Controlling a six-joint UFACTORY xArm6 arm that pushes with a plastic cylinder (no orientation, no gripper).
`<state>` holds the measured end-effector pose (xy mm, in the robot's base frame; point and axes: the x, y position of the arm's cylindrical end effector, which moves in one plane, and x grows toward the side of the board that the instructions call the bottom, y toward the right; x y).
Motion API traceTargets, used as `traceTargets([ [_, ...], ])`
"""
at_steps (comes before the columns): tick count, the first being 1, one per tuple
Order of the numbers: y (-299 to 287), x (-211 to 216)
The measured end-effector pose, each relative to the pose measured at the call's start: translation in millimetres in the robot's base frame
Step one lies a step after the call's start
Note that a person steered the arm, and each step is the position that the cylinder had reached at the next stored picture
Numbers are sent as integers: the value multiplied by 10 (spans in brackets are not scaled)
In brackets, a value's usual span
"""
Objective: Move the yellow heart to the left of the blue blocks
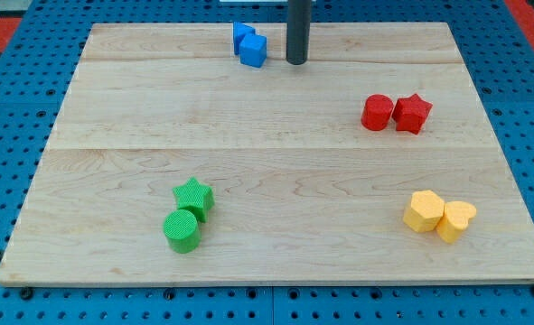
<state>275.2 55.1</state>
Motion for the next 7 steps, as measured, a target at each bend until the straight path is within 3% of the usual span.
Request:
traceTargets([
  [2, 1679, 31],
  [3, 2611, 431],
  [4, 2521, 1653],
  [5, 2355, 2511],
  [6, 2319, 2941],
  [7, 1808, 2869],
])
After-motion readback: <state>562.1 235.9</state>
